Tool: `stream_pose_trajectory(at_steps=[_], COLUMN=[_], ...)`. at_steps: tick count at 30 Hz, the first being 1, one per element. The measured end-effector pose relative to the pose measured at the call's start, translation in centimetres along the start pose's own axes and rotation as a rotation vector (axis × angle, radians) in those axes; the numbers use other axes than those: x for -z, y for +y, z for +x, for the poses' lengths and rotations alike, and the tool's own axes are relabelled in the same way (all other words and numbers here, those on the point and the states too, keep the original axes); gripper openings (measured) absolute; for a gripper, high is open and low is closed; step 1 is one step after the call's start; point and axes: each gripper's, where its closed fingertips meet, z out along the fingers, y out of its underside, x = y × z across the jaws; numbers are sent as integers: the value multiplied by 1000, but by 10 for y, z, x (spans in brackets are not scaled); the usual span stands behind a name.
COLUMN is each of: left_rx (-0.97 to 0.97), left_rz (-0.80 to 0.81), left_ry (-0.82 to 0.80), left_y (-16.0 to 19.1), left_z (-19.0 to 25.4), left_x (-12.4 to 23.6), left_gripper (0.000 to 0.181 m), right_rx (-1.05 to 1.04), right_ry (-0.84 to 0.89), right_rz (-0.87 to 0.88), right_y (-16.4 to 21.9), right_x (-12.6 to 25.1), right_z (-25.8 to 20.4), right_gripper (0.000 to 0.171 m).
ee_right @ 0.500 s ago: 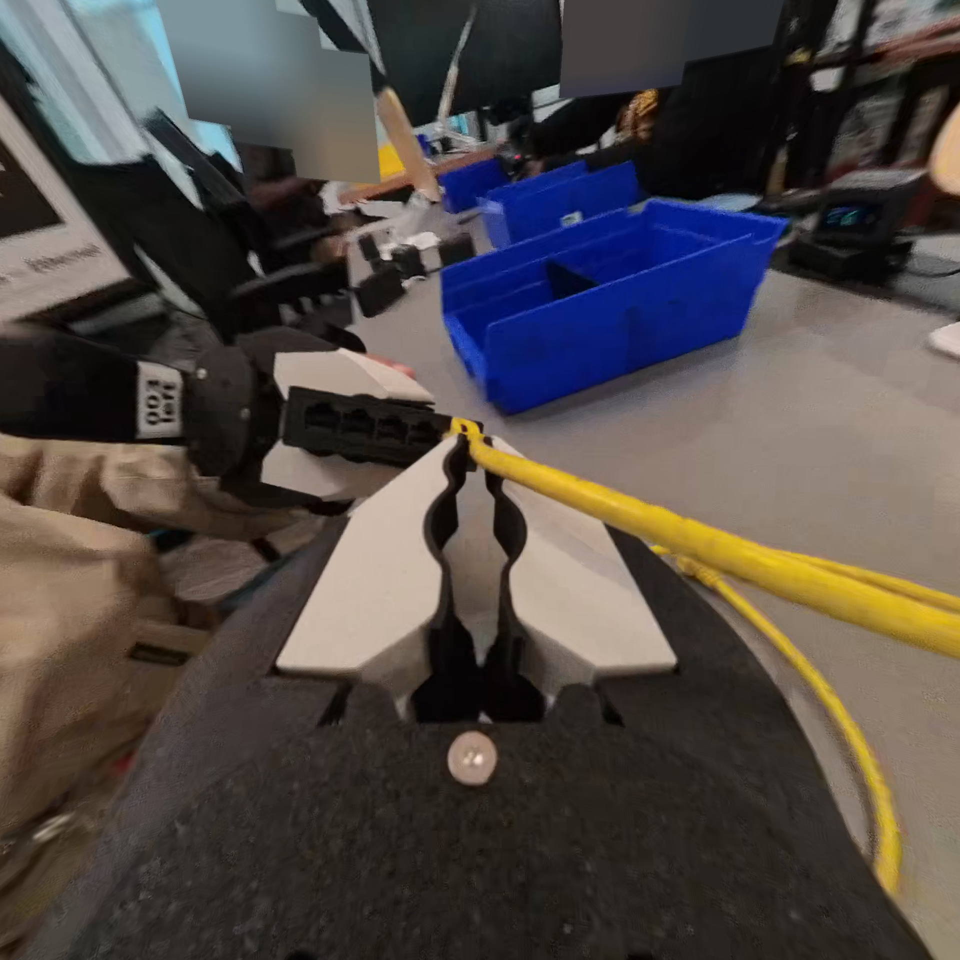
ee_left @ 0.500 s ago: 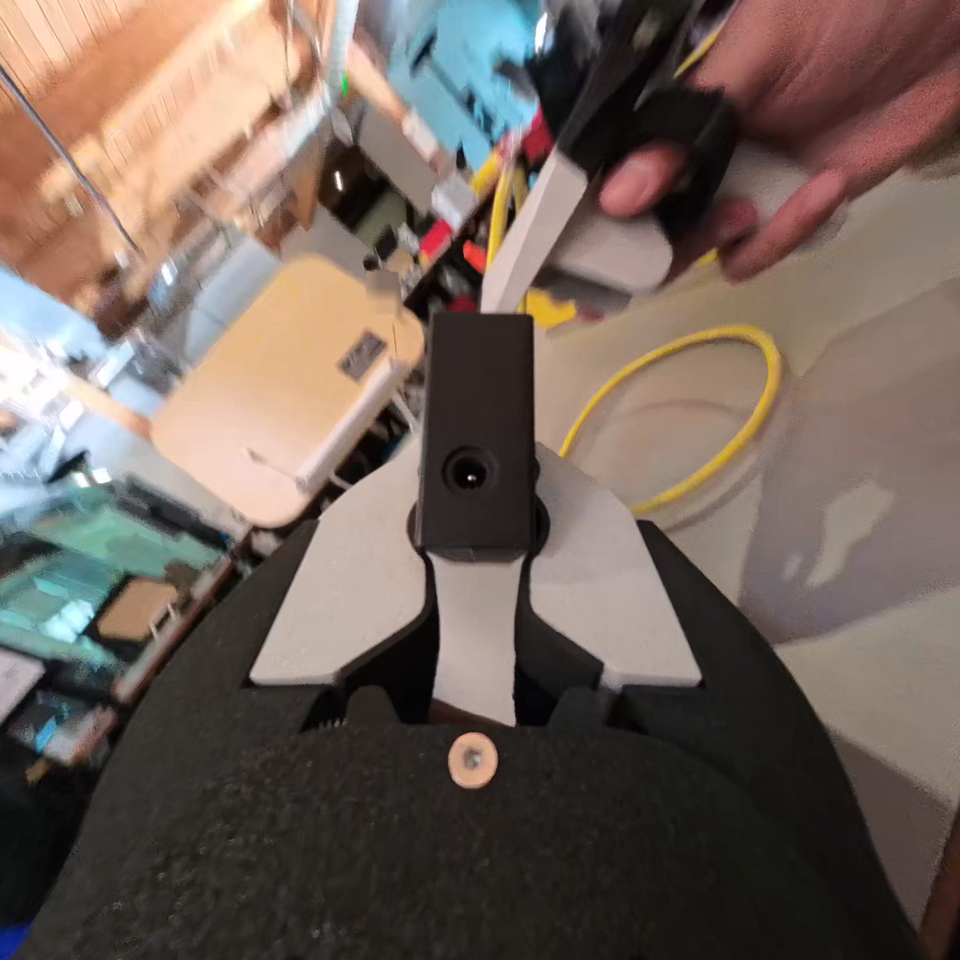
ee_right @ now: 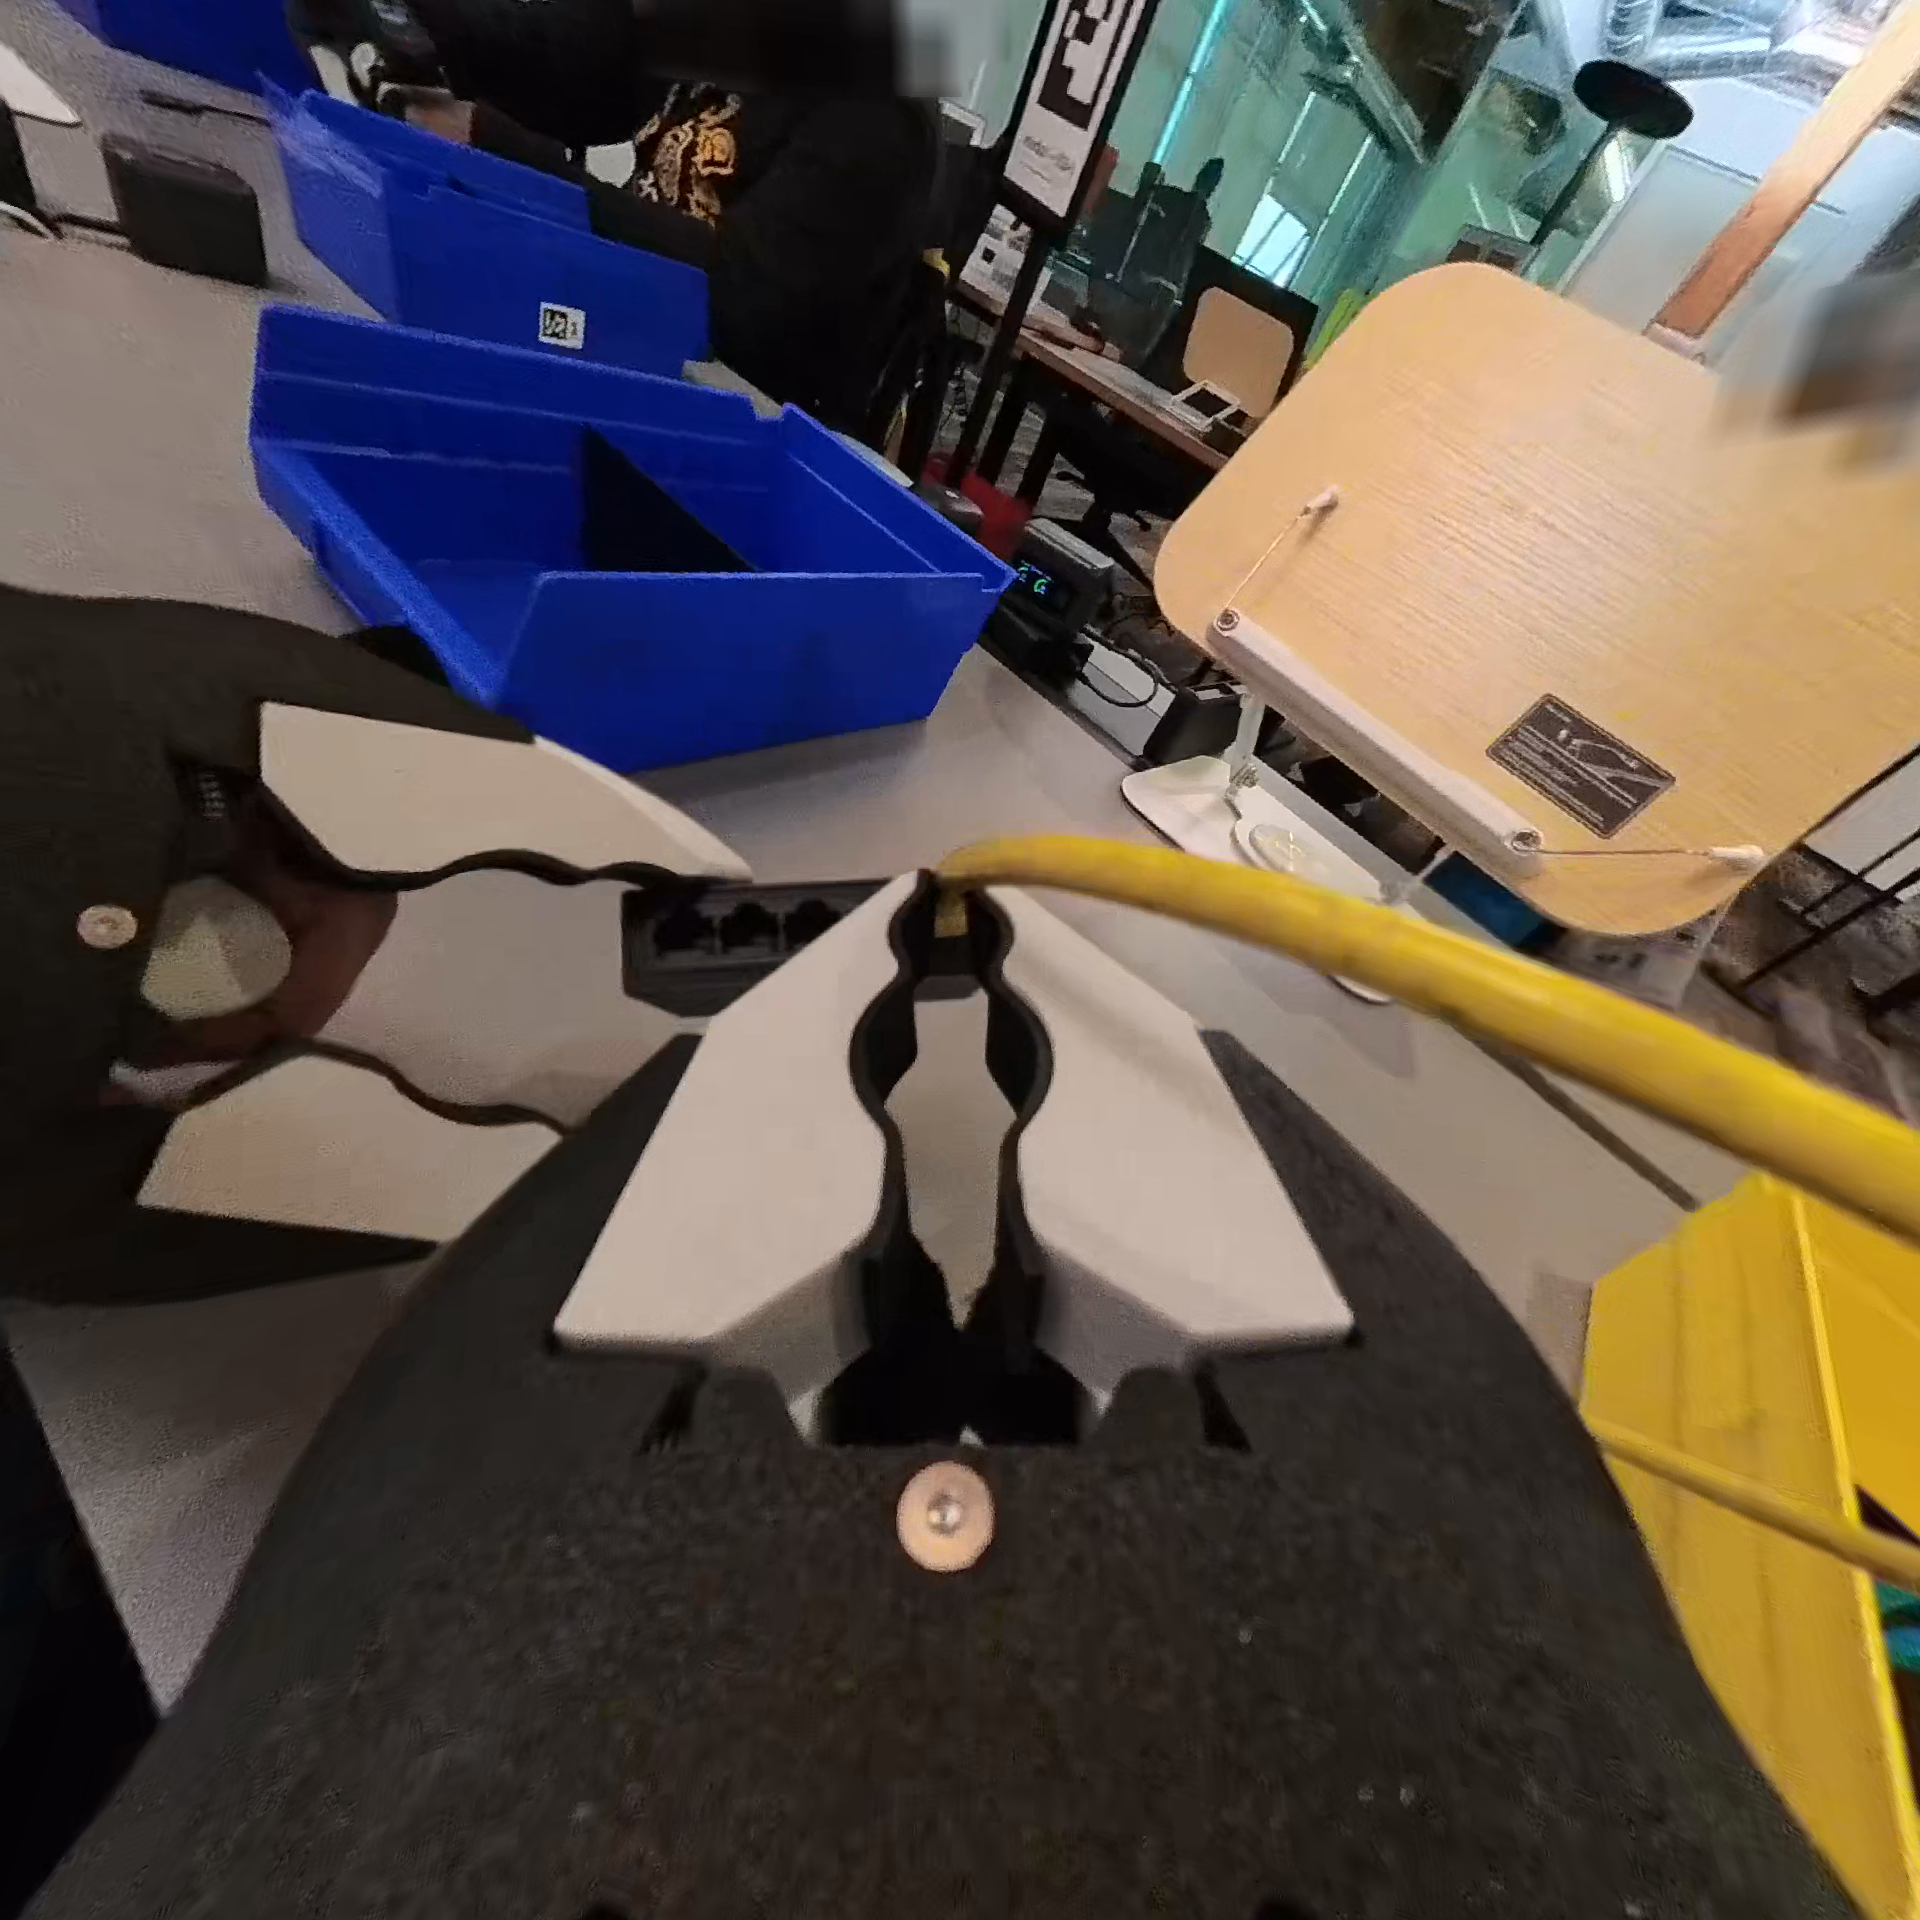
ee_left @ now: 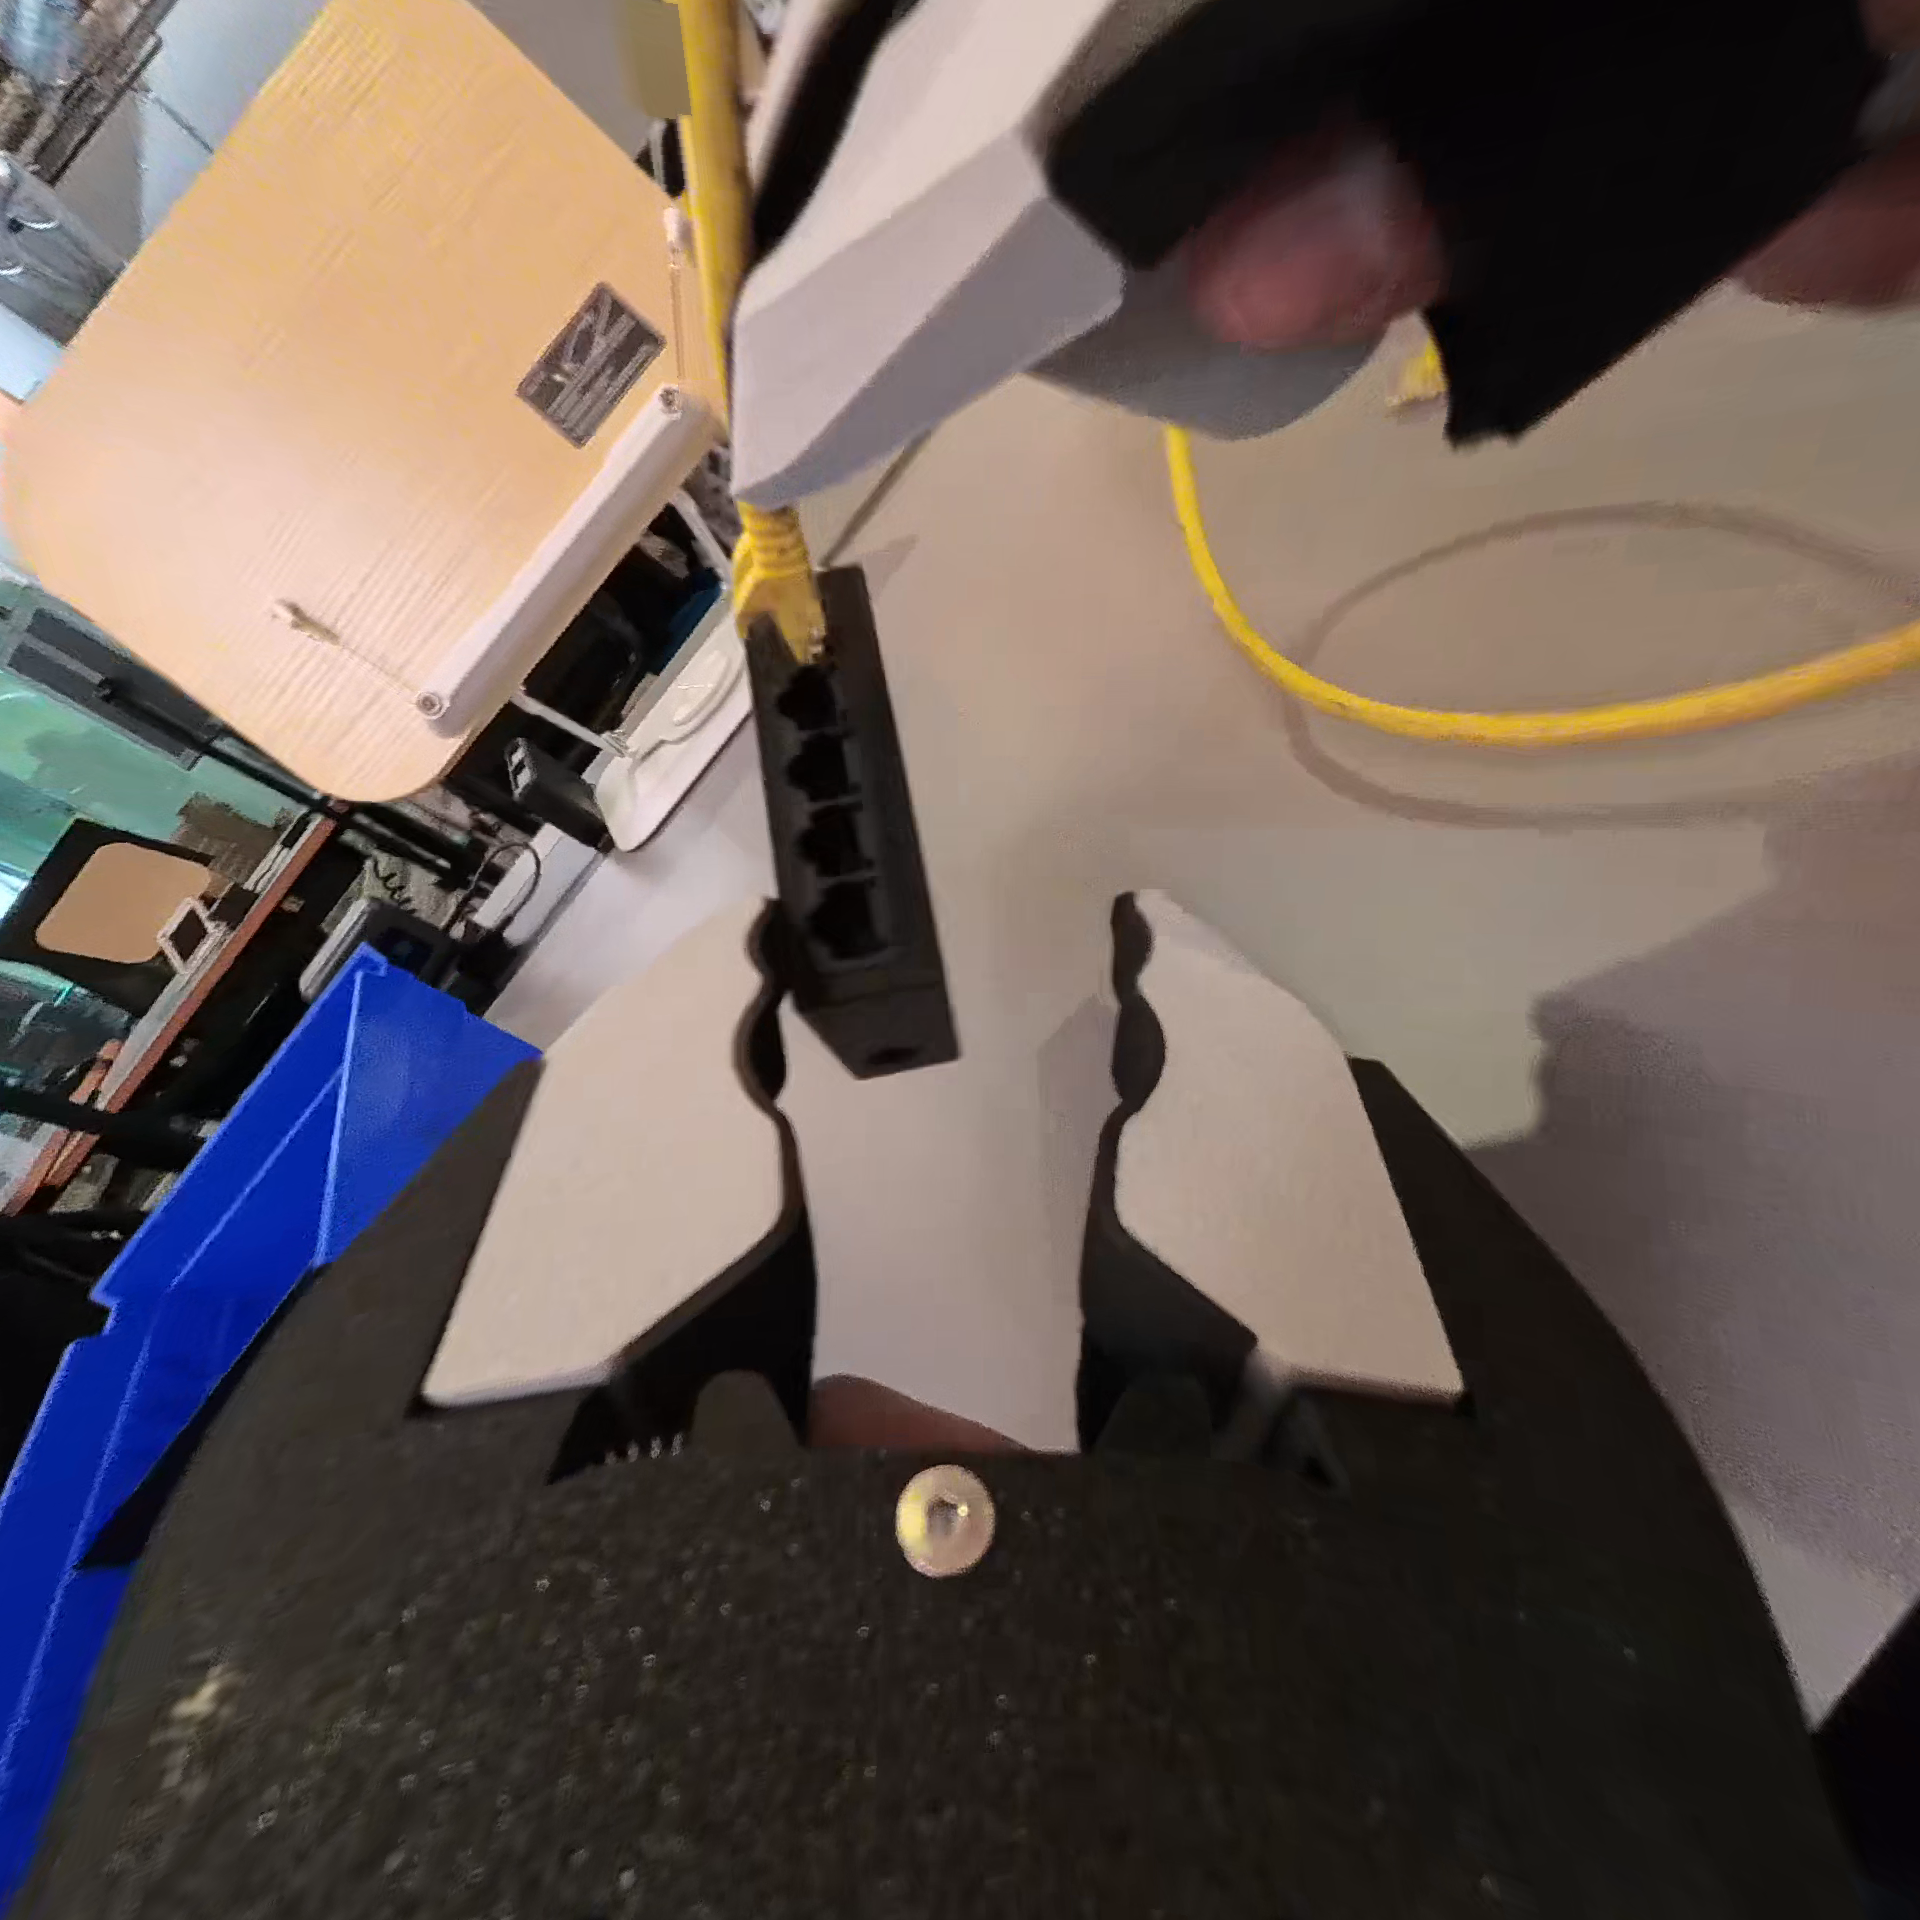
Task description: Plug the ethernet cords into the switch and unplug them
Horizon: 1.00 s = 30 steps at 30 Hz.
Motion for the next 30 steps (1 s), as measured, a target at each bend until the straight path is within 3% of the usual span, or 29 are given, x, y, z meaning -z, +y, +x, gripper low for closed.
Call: stream_pose_trajectory(at_steps=[6, 9, 11, 13, 16, 17, 19, 21, 22, 26, 30], left_rx=[91, 94, 19, -4, 50, 1, -126, -231, -286, -482, -564], left_rz=[-65, -116, -138, -142, -14, 52, 131, 210, 246, 368, 465], left_ry=[-80, -90, -84, -123, -88, -87, -106, -101, -102, -51, 167], left_y=[4, 18, 28, 38, 34, 27, 12, -6, -17, -62, -95], left_z=[-11, -24, -30, -48, -74, -82, -96, -107, -114, -142, -144], left_x=[-11, -18, -22, -23, -23, -21, -18, -15, -14, -15, -24], left_gripper=[60, 29, 29, 29, 29, 29, 29, 29, 29, 28, 29], right_rx=[-50, -44, -36, -12, 21, 66, 165, 184, 163, 308, 520], right_ry=[-36, -105, -172, -344, -746, -832, -733, -586, -578, -382, -452], right_rz=[8, -8, -36, -79, -113, -85, 52, 207, 204, 150, 221], right_y=[-1, 1, 6, 14, 26, 21, -11, -58, -72, -80, -75], right_x=[1, 0, 2, 18, 80, 104, 126, 133, 133, 69, 8], right_z=[-8, -24, -33, -54, -104, -111, -80, -19, 9, 107, 92], right_gripper=[5, 5, 10, 15, 50, 46, 36, 26, 22, 35, 40])
